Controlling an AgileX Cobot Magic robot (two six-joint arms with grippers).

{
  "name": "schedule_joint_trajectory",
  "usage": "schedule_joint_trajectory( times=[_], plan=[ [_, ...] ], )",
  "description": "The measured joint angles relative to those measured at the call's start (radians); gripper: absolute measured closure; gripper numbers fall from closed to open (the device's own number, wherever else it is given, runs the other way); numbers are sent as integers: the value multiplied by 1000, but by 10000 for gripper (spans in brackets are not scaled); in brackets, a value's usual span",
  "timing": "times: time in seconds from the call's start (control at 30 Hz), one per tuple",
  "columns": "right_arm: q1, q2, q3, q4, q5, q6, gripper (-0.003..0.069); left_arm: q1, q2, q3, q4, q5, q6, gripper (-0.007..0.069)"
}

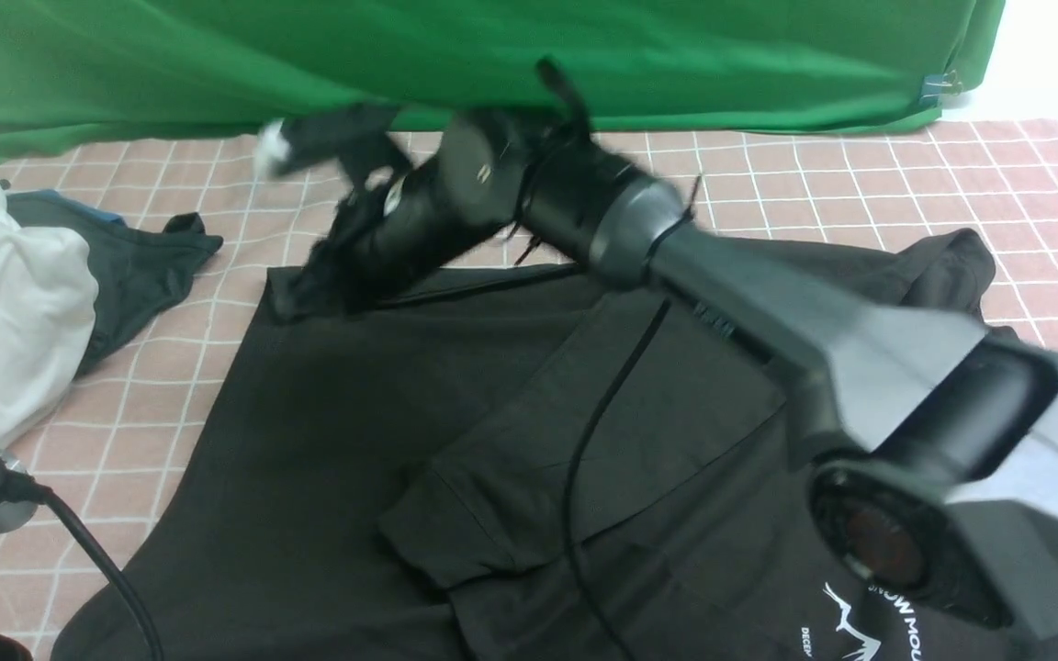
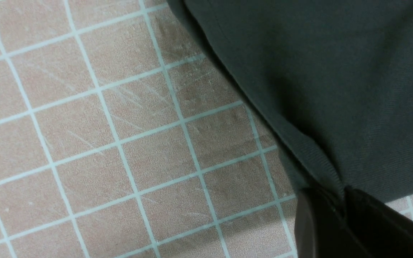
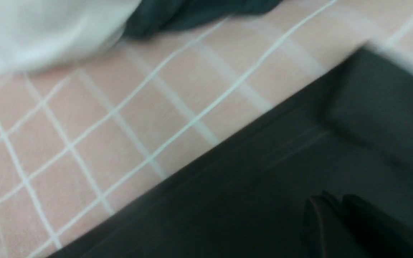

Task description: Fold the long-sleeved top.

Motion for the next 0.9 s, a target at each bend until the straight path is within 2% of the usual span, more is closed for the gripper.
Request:
schedule_joint_trajectory(
  times=[0.3,0.53,0.7,0.8,0.9],
  plan=[
    [5,87,2,90,-146,-43,605,0,0,0,-6,11,0,574],
    [-19,138,2,101,-396,-40,605,0,0,0,-7,11,0,574],
    [-84,185,2,103,-625,74,598,0,0,0,-7,11,0,574],
    [-112,184,3,103,-747,192,578,0,0,0,-7,11,0,574],
    [-117,157,3,104,-826,261,547,0,0,0,-7,11,0,574]
  ],
)
